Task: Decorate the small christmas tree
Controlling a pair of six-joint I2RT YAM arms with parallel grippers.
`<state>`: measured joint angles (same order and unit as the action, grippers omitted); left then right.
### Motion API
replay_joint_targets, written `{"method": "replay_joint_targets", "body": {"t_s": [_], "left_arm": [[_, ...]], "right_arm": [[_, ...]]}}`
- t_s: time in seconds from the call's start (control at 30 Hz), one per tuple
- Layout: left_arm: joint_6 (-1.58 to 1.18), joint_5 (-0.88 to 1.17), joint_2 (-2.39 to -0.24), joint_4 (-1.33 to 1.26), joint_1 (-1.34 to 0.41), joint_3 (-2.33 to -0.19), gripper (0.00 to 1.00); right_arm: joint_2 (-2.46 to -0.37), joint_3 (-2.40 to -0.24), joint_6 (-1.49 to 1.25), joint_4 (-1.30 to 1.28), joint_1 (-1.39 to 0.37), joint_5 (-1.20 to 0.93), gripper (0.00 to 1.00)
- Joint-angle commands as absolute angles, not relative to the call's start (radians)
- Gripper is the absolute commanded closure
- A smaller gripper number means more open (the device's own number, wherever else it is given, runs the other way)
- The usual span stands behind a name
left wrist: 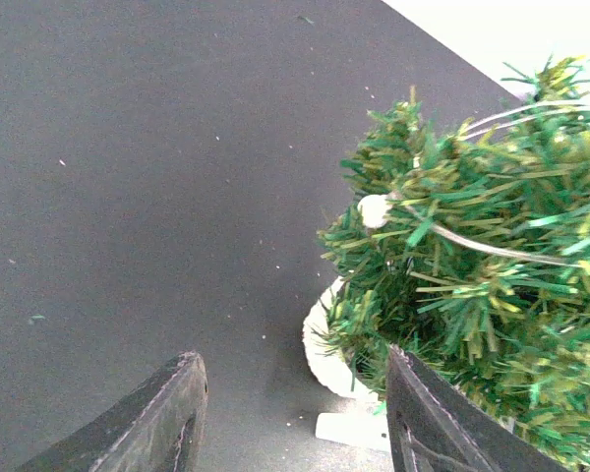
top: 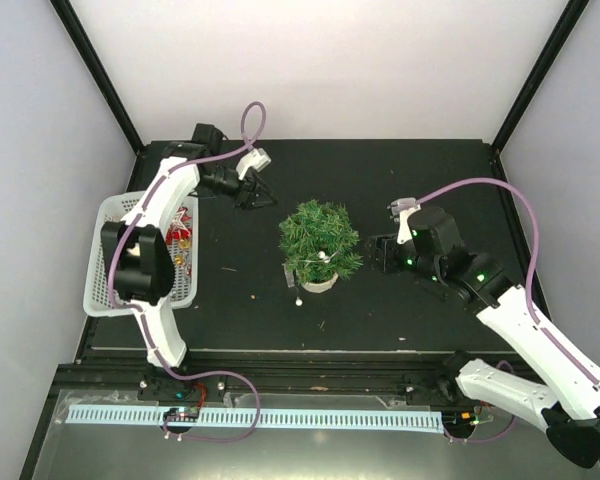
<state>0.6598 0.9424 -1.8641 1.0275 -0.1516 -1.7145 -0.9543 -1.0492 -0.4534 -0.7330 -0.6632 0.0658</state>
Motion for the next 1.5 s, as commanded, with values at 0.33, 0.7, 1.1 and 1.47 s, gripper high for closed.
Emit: {"method": "replay_joint_targets", "body": {"t_s": [0.33,0.7,1.1,1.47], "left_arm": [[0.644,1.112,-2.023,1.168,-0.174,-1.867,0.46],[0.836,1.144,-2.015,1.378,-0.228,-1.821,0.49],[0.94,1.188,-1.906,1.384,-0.23,-1.593,0.5],[0.975,1.195,-1.76,1.369,-0.229,-1.446,0.5]], "right_arm": [[-1.021,-0.933,-0.481,-0.799,-0.782,-0.097,0.27],[-1.169,-0.926,-0.508,-0.701,-0.76,-0.001,0.27],[-1.277,-0.974,-0.5,-0.644,-0.64,0.039,0.27],[-1.395,-1.108,-0.463,-0.65,-0.54,0.076,0.27]]}}
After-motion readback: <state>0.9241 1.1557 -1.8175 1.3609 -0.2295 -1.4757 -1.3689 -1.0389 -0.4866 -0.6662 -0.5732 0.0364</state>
